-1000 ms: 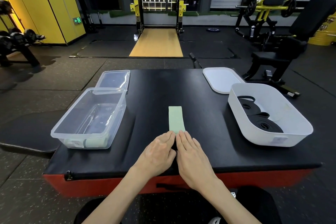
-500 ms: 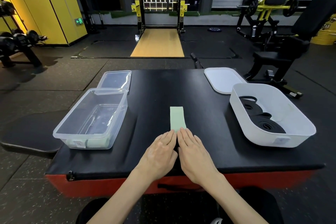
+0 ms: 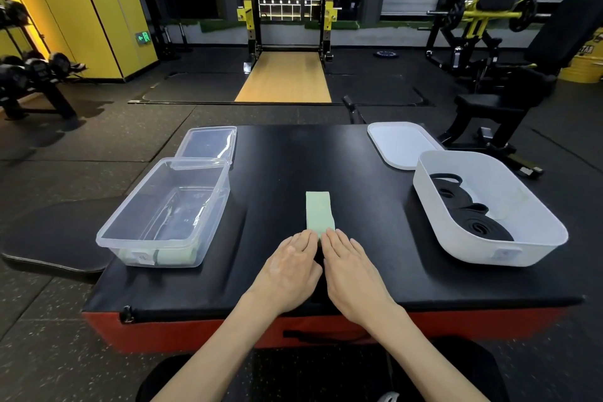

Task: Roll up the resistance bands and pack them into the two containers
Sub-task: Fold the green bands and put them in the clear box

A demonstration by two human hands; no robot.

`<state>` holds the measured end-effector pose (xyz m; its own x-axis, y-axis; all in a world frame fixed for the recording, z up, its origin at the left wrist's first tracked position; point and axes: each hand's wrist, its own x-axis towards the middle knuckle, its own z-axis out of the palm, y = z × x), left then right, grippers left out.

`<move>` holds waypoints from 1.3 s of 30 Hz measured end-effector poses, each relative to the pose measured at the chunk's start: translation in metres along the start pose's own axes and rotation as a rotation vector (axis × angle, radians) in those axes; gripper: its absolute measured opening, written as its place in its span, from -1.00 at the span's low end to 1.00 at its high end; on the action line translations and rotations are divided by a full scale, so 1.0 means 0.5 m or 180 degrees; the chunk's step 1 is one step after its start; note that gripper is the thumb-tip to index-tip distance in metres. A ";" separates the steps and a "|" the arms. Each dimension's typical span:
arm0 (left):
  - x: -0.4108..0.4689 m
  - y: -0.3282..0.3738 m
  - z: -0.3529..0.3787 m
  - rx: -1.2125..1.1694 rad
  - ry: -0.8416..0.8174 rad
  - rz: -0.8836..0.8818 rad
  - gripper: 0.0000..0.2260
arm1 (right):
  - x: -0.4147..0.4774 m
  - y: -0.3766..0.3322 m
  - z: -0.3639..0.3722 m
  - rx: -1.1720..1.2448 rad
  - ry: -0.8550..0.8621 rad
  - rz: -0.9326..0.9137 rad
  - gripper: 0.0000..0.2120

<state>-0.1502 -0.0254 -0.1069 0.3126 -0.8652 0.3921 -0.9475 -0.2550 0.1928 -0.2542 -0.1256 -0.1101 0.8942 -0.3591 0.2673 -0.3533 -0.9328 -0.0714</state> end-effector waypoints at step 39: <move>-0.008 -0.011 0.024 0.0489 -0.0033 0.0039 -0.49 | 0.032 0.021 0.004 0.0307 -0.0347 -0.0104 -0.42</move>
<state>-0.1469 -0.0258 -0.1204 0.3010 -0.8729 0.3841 -0.9506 -0.3067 0.0478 -0.2430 -0.1412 -0.1082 0.9311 -0.3249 0.1655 -0.3002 -0.9407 -0.1578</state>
